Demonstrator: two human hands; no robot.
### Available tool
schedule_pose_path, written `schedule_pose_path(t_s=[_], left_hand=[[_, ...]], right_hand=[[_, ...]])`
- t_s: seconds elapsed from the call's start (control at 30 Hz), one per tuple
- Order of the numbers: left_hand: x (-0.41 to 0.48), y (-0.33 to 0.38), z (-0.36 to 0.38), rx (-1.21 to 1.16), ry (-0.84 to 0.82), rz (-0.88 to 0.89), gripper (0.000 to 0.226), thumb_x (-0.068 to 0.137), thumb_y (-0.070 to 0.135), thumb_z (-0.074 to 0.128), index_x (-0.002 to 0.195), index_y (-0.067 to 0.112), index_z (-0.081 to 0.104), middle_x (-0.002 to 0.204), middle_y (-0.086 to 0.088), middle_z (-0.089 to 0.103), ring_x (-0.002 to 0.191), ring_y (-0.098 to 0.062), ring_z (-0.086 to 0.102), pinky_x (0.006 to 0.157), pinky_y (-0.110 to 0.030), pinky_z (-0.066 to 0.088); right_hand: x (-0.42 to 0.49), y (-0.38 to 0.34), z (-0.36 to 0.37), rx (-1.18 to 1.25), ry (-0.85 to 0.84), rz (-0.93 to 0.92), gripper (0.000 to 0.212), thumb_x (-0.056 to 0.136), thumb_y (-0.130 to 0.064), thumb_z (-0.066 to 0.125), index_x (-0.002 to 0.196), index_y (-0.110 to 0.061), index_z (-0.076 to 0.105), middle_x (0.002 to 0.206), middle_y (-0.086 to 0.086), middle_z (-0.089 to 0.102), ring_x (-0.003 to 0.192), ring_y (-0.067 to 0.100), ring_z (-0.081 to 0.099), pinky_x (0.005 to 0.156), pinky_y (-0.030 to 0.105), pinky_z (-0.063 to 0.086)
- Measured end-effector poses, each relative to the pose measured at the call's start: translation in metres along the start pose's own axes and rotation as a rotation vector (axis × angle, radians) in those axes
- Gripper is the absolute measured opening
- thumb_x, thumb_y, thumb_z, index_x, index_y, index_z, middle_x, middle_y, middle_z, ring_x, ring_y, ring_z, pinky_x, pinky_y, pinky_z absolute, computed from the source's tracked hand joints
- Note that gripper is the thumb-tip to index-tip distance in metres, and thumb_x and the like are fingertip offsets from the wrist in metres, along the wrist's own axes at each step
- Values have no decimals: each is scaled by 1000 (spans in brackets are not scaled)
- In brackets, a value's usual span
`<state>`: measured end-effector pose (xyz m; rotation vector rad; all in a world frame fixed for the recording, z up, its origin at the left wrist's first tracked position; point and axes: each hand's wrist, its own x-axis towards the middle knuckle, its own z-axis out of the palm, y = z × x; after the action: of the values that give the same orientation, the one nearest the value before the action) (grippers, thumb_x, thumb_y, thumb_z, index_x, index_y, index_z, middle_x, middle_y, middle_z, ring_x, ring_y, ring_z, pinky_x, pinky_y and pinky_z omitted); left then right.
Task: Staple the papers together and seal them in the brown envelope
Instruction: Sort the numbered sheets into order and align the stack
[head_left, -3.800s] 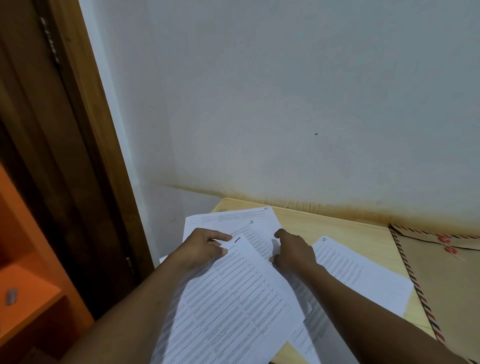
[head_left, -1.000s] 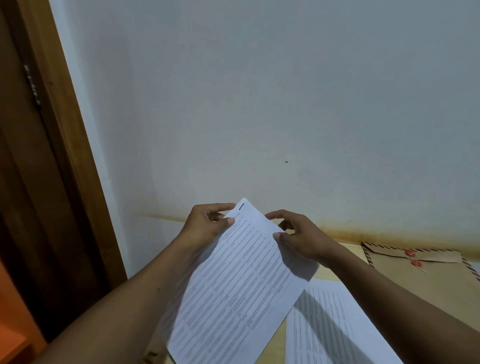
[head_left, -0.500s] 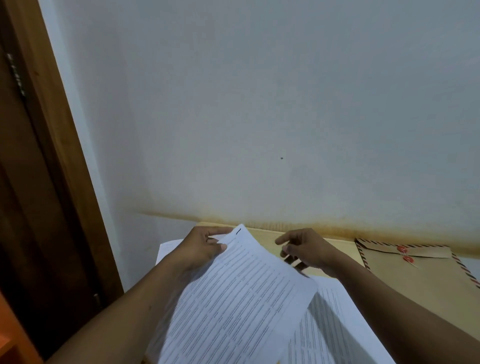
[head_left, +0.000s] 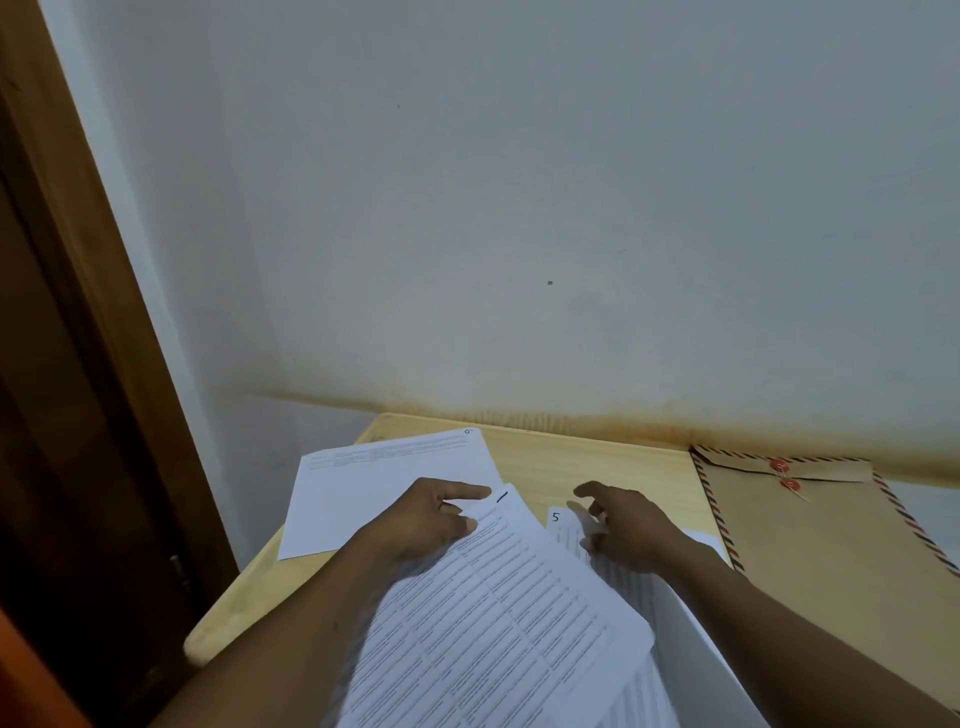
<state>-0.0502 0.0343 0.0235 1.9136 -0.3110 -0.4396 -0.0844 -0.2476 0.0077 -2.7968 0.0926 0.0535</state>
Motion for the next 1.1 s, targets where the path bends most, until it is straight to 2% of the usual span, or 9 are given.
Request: schedule_pose_path(t_s=[0.13, 0.27, 0.37, 0.43, 0.63, 0.77, 0.9, 1.0, 1.1], left_hand=[[2, -2, 9, -45, -4, -18, 36, 94, -1, 69, 119, 25, 74, 82, -12, 61, 81, -19, 62, 81, -19, 51], [3, -1, 14, -79, 0, -18, 36, 94, -2, 69, 122, 20, 74, 76, -10, 64, 75, -16, 64, 78, -21, 50], [-2, 5, 16, -136, -53, -24, 38, 94, -7, 66, 126, 13, 72, 86, -17, 68, 76, -15, 70, 74, -16, 54], [-6, 10, 14, -147, -113, -37, 39, 95, -8, 64, 128, 12, 70, 94, -19, 72, 79, -15, 74, 72, -14, 55], [-11, 24, 8, -47, -142, -41, 39, 95, -1, 68, 127, 22, 72, 95, -6, 81, 86, -9, 77, 71, -12, 55], [-7, 19, 16, -54, -134, -49, 39, 95, 1, 69, 126, 24, 73, 100, -9, 81, 95, -17, 76, 84, -21, 56], [-1, 13, 27, -26, -124, -26, 39, 95, 3, 68, 126, 27, 73, 101, -7, 81, 104, -25, 75, 100, -37, 56], [1, 15, 32, -39, -90, -2, 38, 96, 3, 67, 126, 25, 73, 93, -5, 80, 95, -17, 75, 88, -25, 56], [2, 20, 32, -60, -82, 31, 37, 96, 3, 68, 126, 24, 73, 95, -9, 76, 97, -15, 72, 86, -20, 53]], right_hand=[[-1, 2, 4, -9, 28, 0, 49, 85, -28, 72, 131, -27, 57, 118, -3, 68, 108, 18, 61, 90, 33, 50], [-1, 5, 12, 27, 84, 0, 47, 84, -26, 71, 128, -28, 56, 97, -5, 72, 98, 16, 62, 85, 33, 52], [-4, 9, 16, 44, 145, -14, 60, 83, -29, 73, 137, -28, 47, 115, 1, 64, 109, 19, 60, 88, 34, 50], [-5, 11, 18, 35, 159, -18, 60, 83, -32, 74, 137, -27, 48, 122, 1, 63, 115, 21, 58, 90, 34, 49], [-3, 9, 22, -19, 174, 0, 43, 83, -32, 72, 123, -28, 60, 111, -3, 72, 105, 20, 62, 84, 34, 51], [-5, 9, 24, -19, 196, 6, 39, 83, -32, 69, 120, -31, 58, 102, -7, 73, 101, 19, 63, 82, 32, 48], [-11, 9, 25, 76, 197, -23, 32, 86, -22, 58, 118, -30, 56, 96, -7, 72, 92, 18, 62, 80, 34, 49], [-14, 8, 19, 160, 214, -87, 28, 92, -20, 53, 119, -29, 52, 98, -3, 70, 86, 17, 61, 74, 35, 51], [-17, 3, -2, 222, 199, -140, 28, 94, -25, 57, 120, -30, 49, 100, -1, 67, 83, 16, 61, 74, 34, 49]])
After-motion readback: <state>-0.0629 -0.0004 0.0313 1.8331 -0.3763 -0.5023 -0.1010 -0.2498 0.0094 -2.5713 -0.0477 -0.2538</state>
